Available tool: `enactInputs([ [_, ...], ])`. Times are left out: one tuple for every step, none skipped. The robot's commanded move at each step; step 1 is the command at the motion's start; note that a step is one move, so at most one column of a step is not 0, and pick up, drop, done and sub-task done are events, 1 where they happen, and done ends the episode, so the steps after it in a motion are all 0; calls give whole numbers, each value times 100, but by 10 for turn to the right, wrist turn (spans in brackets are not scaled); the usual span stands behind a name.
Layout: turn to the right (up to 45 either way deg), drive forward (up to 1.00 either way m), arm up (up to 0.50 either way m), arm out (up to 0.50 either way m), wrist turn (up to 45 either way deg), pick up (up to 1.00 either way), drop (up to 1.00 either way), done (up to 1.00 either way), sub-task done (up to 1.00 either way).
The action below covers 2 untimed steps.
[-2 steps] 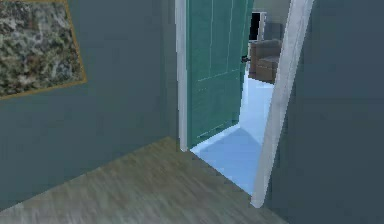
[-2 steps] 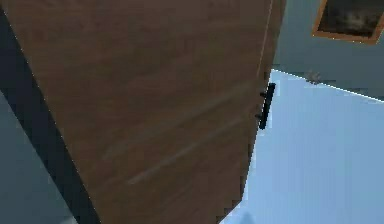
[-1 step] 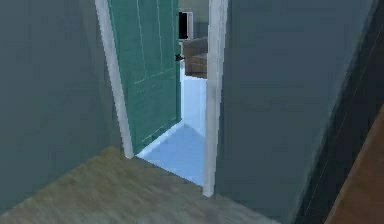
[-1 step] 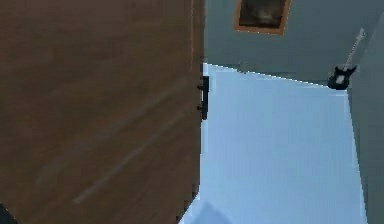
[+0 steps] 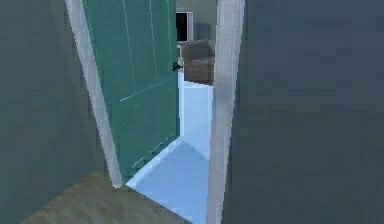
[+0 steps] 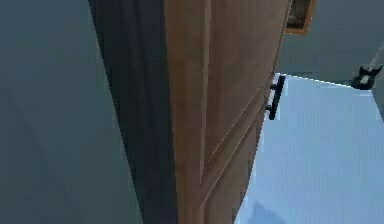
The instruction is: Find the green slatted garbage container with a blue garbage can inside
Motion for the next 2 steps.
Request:
enactInputs([
  [-180, 0, 0, 0, 0, 0, 0, 0, 0],
  [-30, 0, 0, 0, 0, 0, 0, 0, 0],
])
